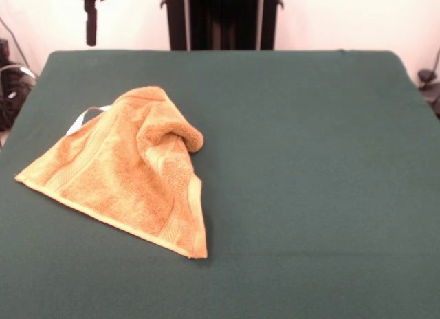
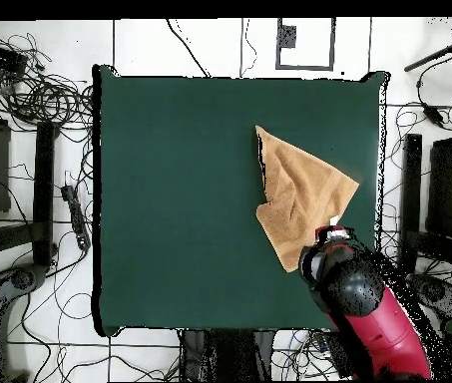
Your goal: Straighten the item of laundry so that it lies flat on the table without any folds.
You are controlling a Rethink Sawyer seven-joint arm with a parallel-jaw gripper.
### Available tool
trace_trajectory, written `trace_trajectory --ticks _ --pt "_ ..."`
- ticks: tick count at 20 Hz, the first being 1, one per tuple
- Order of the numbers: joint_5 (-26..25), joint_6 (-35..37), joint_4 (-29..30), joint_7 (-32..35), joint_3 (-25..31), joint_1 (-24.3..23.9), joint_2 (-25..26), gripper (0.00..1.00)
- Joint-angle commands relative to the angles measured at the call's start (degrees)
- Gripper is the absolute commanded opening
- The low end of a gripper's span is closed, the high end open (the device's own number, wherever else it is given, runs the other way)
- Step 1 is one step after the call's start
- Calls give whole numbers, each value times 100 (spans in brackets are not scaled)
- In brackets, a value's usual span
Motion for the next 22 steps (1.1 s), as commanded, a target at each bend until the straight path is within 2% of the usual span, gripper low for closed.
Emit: trace_trajectory --ticks 1,4,7,10,12,13,14,16,18,22 --pt "440 246 813 1211 1108 -1 326 100" --pt "515 305 916 1258 1141 39 330 100" --pt "583 223 1146 1086 1540 -218 268 100" --pt "461 86 1148 1096 1476 -86 257 100" --pt "548 -134 1490 948 2216 -615 201 100" --pt "459 -335 1526 979 2335 -687 228 100" --pt "348 -355 1416 1023 2129 -512 269 100" --pt "331 -364 1408 1055 2199 -532 297 100" --pt "370 -192 1278 1114 2012 -373 382 100" --pt "46 -1033 1158 1081 2514 -716 717 100"
